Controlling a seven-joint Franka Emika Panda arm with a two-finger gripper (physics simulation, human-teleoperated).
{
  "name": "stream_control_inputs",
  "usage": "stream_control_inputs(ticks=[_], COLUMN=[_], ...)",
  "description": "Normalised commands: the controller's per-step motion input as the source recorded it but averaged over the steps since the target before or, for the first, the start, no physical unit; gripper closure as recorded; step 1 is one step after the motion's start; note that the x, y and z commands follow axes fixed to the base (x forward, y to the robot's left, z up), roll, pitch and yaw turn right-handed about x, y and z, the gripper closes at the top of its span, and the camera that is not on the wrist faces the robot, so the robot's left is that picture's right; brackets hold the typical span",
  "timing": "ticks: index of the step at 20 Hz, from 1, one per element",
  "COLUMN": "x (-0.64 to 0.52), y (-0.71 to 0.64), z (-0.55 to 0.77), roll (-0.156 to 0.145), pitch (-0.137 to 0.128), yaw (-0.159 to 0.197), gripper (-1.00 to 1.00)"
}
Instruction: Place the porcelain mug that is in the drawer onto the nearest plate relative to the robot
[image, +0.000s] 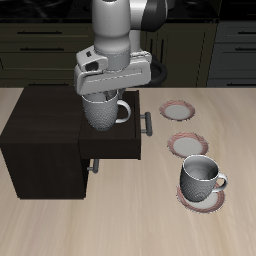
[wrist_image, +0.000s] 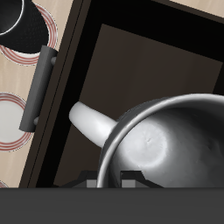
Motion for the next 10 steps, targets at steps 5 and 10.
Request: stream_control_inputs(ticks=[5, 10], x=[-0.13, -0.28], y=[0.02, 0.14], z=[0.35, 0.46], roll=[-0.023, -0.008], pitch=[-0.059, -0.095], yaw=[-0.031, -0.027], gripper=[1.0, 1.0])
